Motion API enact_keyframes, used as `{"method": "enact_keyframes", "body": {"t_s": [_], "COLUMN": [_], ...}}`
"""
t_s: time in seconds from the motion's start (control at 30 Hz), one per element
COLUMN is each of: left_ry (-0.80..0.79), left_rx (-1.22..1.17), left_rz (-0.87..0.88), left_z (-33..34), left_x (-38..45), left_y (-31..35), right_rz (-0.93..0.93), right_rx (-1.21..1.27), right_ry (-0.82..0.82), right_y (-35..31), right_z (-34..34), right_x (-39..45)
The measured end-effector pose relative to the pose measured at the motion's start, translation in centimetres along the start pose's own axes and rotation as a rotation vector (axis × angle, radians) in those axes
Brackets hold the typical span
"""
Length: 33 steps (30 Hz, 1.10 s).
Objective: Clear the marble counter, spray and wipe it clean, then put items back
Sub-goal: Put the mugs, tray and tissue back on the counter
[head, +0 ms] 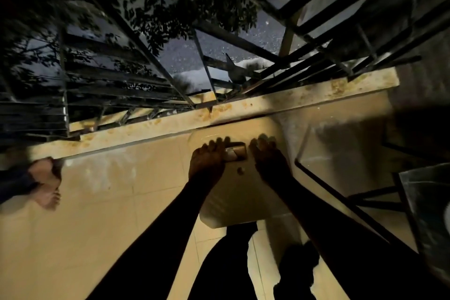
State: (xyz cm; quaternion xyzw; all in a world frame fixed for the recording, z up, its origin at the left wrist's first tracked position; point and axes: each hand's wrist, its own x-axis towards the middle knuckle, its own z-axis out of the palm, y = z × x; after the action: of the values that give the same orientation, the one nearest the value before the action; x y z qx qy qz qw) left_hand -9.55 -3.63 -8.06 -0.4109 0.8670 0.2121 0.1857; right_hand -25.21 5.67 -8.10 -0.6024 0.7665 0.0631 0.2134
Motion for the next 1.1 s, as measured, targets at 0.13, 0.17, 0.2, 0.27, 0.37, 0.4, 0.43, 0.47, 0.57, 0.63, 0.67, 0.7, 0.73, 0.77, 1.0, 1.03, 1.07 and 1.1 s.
{"method": "enact_keyframes", "body": {"t_s": [0.13,0.17,0.2,0.27,0.37,0.4,0.43,0.47,0.57,0.63,0.67,0.7,0.73,0.77,1.0,1.03,1.07,1.1], "left_ry": [-0.005,0.003,0.011,0.038,0.051,0.039,0.025,0.037,0.101,0.155,0.171,0.182,0.211,0.249,0.263,0.256,0.243,0.23], "left_rx": [0.034,0.015,-0.034,-0.048,0.011,0.041,0.075,0.099,0.205,0.269,0.292,0.319,0.357,0.396,0.5,0.509,0.513,0.515], "left_rz": [0.03,0.017,0.015,0.035,0.065,0.078,0.095,0.12,0.237,0.326,0.36,0.391,0.437,0.474,0.787,0.827,0.856,0.887], "left_z": [-2.6,-3.9,-5.1,-8.0,-13.4,-15.4,-17.3,-19.0,-24.8,-28.6,-30.3,-31.8,-33.2,-34.3,-33.6,-32.4,-31.3,-29.7], "left_x": [-0.2,-0.2,-0.2,-0.3,-0.7,-1.0,-1.5,-1.8,-3.7,-5.9,-7.2,-8.5,-10.0,-11.4,-22.7,-24.2,-25.3,-26.4], "left_y": [0.6,1.2,1.7,2.8,5.9,7.2,8.5,9.7,14.1,18.0,19.8,21.8,24.3,26.5,45.7,48.1,50.0,52.1], "right_rz": [0.102,0.147,0.195,0.239,0.293,0.312,0.337,0.355,0.381,0.401,0.419,0.434,0.441,0.445,0.796,0.834,0.871,0.913], "right_rx": [0.084,0.107,0.125,0.191,0.251,0.287,0.312,0.337,0.373,0.379,0.377,0.382,0.393,0.41,0.352,0.369,0.392,0.409], "right_ry": [-0.005,0.003,0.003,0.11,0.218,0.24,0.246,0.263,0.39,0.455,0.48,0.52,0.591,0.655,0.808,0.83,0.841,0.846], "right_y": [-0.1,0.0,0.3,0.9,2.3,2.8,3.4,3.8,5.1,6.2,6.8,7.4,8.2,8.9,15.0,16.0,17.0,18.1], "right_z": [-3.0,-3.8,-4.7,-7.3,-12.7,-14.8,-16.9,-18.9,-25.4,-29.4,-31.1,-32.6,-34.1,-35.2,-36.1,-35.3,-34.4,-33.2], "right_x": [-0.2,-0.6,-1.0,-2.1,-4.3,-5.2,-6.2,-7.0,-11.1,-15.2,-17.5,-20.1,-23.2,-26.0,-45.7,-48.3,-50.3,-52.8]}}
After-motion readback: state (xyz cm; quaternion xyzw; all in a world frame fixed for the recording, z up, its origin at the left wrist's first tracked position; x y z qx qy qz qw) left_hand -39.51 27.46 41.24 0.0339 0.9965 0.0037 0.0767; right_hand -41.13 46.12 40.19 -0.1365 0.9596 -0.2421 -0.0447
